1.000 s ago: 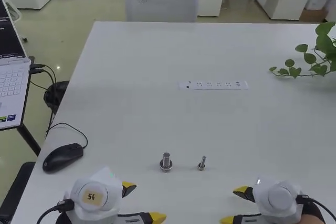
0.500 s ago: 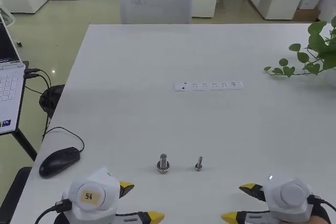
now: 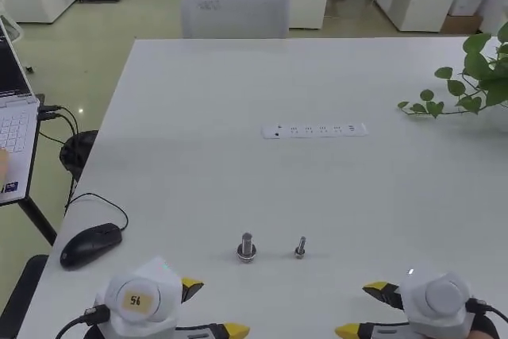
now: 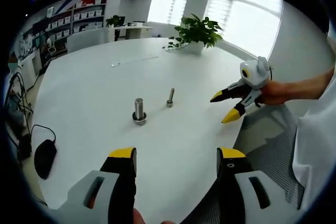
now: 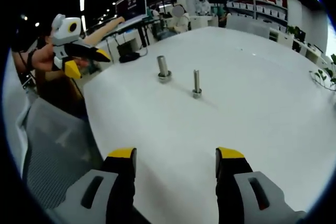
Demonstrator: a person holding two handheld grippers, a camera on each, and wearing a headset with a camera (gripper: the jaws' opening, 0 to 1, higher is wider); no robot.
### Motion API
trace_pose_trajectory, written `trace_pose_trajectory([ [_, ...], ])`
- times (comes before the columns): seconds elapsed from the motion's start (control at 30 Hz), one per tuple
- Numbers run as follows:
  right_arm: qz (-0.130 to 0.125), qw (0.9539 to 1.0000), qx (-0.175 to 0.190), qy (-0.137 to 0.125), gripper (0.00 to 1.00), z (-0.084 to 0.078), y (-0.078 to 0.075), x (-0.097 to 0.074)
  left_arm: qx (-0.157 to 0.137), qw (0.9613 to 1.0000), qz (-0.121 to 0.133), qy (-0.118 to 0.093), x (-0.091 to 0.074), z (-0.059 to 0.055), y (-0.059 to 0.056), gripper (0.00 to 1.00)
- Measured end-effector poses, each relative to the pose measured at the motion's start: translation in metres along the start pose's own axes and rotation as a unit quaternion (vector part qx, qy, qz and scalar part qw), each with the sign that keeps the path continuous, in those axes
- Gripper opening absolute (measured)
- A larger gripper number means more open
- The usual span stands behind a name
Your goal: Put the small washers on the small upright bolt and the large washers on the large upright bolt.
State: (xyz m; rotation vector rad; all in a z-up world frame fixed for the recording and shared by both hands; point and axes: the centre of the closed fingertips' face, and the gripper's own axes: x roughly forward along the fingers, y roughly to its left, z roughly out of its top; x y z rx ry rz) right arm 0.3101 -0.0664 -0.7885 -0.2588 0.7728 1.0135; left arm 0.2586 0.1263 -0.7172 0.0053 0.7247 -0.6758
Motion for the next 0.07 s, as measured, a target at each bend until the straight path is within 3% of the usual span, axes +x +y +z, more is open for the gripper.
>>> trace_pose_trajectory([
  [0.07, 0.0, 1.0, 0.0, 0.0, 0.62, -0.0003, 0.0008, -0.0006, 0.002, 1.0, 0.0, 0.001, -0.0005, -0.0005, -0.0008, 0.61],
])
